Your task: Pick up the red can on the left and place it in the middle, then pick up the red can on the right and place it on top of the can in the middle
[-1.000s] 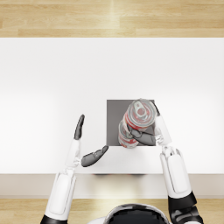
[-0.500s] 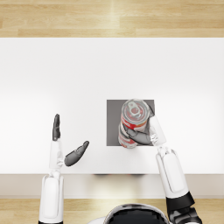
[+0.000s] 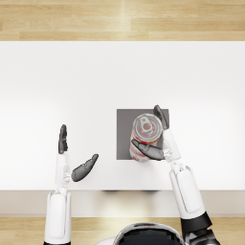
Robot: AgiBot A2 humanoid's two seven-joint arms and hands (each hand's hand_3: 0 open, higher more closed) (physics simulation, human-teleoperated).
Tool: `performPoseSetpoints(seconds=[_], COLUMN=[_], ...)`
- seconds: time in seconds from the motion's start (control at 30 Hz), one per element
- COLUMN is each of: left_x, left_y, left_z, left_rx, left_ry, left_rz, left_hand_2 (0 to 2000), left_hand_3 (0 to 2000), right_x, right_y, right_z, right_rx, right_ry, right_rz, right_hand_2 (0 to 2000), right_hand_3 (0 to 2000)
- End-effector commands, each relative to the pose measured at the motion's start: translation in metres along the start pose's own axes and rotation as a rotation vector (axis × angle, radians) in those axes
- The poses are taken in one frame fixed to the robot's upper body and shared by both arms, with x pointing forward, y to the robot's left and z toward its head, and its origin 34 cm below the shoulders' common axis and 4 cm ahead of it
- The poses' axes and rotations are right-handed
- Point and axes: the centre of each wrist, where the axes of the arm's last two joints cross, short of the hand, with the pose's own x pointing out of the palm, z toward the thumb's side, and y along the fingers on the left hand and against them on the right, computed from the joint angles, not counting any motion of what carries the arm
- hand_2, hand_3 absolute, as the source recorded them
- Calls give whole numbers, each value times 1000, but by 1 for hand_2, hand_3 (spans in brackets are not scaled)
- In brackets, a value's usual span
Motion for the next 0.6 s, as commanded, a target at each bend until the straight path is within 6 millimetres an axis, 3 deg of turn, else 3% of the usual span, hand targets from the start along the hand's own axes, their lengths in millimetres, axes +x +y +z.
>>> performPoseSetpoints(seconds=[0.03, 0.1, 0.13, 0.17, 0.33, 0.37, 0.43, 0.47, 0.6], left_x=[2, 5, 6, 7, 14, 15, 17, 16, 8], left_y=[2, 4, 5, 5, 10, 11, 12, 15, 21], left_z=[3, 5, 8, 8, 19, 24, 34, 41, 59], left_rx=[14, 23, 36, 40, 87, 108, 151, 180, 260], left_ry=[-3, -9, -11, -13, -26, -28, -31, -29, -16], left_rz=[-6, -14, -16, -19, -38, -40, -46, -41, -13], left_hand_2=[0, 0, 0, 0, 0, 0, 0, 0, 0], left_hand_3=[0, 0, 0, 0, 0, 0, 0, 0, 0], right_x=[2, 2, 1, 0, -7, -4, -5, -25, -51], right_y=[3, 6, 8, 10, 18, 14, 16, 34, 46], right_z=[24, 38, 46, 52, 82, 63, 70, 105, 111], right_rx=[-92, -147, -167, -199, -319, -245, -274, -431, -474], right_ry=[-4, -11, 79, 5, 11, 4, 6, -11, -22], right_rz=[4, -3, 29, -5, -35, -24, -31, -112, -216], right_hand_2=[0, 0, 0, 0, 0, 0, 0, 0, 0], right_hand_3=[0, 0, 0, 0, 0, 0, 0, 0, 0])
